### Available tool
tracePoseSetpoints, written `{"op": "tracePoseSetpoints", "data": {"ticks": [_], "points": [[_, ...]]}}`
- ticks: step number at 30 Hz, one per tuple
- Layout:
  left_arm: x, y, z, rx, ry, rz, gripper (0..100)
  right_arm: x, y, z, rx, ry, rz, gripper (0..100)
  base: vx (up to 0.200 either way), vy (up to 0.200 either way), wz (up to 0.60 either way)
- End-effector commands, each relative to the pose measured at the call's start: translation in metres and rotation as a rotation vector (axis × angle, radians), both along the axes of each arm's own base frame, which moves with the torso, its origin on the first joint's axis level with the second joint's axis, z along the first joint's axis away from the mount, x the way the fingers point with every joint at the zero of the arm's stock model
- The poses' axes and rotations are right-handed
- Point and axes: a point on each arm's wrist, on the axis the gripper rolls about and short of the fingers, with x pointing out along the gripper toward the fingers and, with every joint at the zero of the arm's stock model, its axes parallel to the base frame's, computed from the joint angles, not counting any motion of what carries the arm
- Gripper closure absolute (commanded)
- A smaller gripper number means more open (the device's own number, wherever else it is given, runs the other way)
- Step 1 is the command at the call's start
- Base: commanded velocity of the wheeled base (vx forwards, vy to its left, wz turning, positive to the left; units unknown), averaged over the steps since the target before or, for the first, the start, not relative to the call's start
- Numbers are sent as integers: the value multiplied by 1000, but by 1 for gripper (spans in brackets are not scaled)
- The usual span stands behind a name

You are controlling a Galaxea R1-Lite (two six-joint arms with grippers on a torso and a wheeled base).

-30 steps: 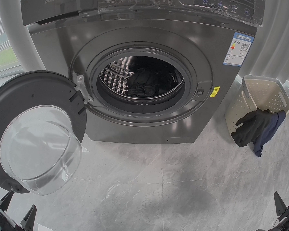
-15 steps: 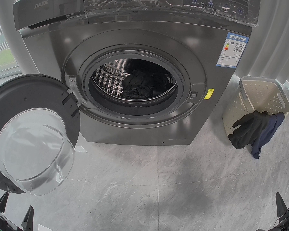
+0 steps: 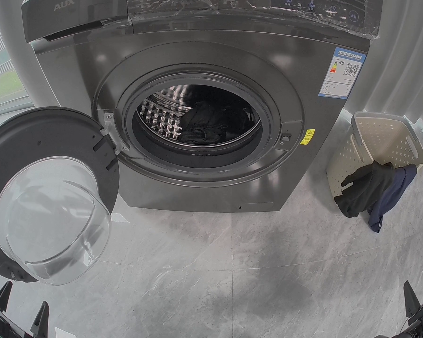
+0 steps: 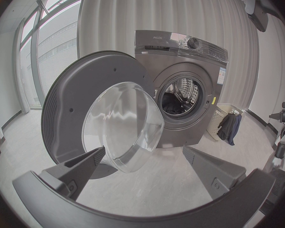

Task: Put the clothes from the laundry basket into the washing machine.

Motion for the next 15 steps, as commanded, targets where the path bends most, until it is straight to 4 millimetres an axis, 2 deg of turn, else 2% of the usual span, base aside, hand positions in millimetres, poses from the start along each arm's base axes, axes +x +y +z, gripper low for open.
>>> {"op": "tracePoseSetpoints", "data": {"ticks": [1,8,10,15], "points": [[0,0,-5,-1,6,0,0,1,0,-5,-1,14,0,0,0,-200,0],[0,0,-5,-2,6,0,0,1,0,-5,-1,14,0,0,0,-200,0],[0,0,-5,-1,6,0,0,1,0,-5,-1,14,0,0,0,0,0],[1,0,-5,-1,8,0,0,1,0,-5,-1,13,0,0,0,0,-600]]}}
